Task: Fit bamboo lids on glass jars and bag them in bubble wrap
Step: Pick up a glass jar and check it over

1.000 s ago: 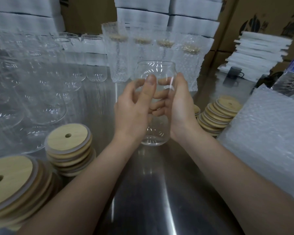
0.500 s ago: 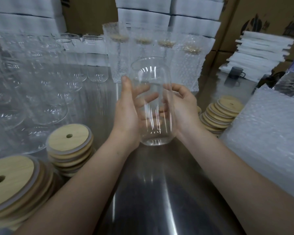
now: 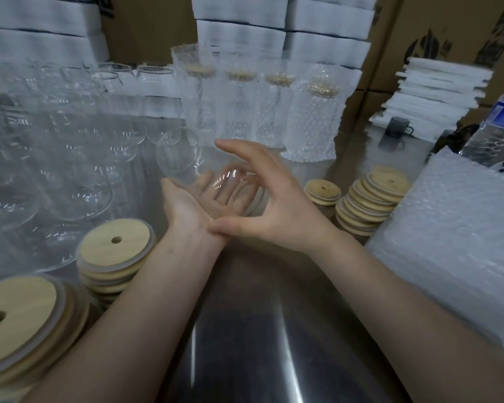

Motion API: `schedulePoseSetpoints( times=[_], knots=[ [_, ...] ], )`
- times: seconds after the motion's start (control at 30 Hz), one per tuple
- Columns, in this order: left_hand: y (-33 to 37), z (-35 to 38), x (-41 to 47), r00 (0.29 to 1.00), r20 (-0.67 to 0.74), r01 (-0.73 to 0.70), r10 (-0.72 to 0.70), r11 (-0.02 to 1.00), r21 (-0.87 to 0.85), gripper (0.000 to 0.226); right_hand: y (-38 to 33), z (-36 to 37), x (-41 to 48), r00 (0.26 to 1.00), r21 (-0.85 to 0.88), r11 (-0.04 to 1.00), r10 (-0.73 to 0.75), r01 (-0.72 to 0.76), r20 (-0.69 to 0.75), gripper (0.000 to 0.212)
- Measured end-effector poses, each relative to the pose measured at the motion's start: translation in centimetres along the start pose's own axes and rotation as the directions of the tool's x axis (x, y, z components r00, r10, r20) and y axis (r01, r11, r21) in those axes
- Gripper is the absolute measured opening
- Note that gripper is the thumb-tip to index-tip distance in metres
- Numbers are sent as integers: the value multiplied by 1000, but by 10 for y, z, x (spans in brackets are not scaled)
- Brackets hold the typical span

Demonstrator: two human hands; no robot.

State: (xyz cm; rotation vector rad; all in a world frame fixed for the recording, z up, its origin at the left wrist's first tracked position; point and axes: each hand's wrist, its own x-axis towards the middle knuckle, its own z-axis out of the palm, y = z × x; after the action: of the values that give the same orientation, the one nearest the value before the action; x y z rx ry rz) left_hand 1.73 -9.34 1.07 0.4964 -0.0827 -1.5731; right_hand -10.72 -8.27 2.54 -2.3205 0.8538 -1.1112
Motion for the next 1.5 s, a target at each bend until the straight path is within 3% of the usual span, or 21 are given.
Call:
schedulePoseSetpoints(
  times=[0.2, 0.33, 0.57, 0.73, 0.87, 1.03, 1.27, 1.5],
  knots=[
    [0, 0, 1, 999, 48, 24, -23, 1000, -17, 80, 2, 0, 0, 997, -83, 994, -70, 68, -31, 82],
    [2, 4, -4, 993, 92, 72, -76, 996, 50, 98, 1, 3, 1, 992, -77, 997, -21, 11, -123, 78],
    [-5, 11, -16, 975, 163, 129, -149, 983, 128, 77, 5, 6, 3, 971, -22, 994, 100, -107, -219, 79],
    [-6, 10, -16, 982, 157, 66, -106, 969, 240, 77, 1, 13, 3, 950, 122, 990, 104, -70, -296, 42],
    [-2, 8, -15, 980, 185, 25, -75, 967, 255, 70, -4, 7, 6, 958, 307, 951, 116, -31, -264, 14],
    [1, 4, -12, 989, 151, -35, 10, 986, 161, 65, -5, -5, 8, 990, 428, 900, 122, -80, -73, 40],
    [1, 4, -14, 989, 146, -16, -5, 989, 145, 71, 7, -21, 8, 981, 403, 902, 89, -152, 172, 63],
    [-1, 6, -12, 992, 112, 64, -61, 998, -24, 73, 14, -18, 8, 979, 318, 937, 89, -144, 182, 79]
  ],
)
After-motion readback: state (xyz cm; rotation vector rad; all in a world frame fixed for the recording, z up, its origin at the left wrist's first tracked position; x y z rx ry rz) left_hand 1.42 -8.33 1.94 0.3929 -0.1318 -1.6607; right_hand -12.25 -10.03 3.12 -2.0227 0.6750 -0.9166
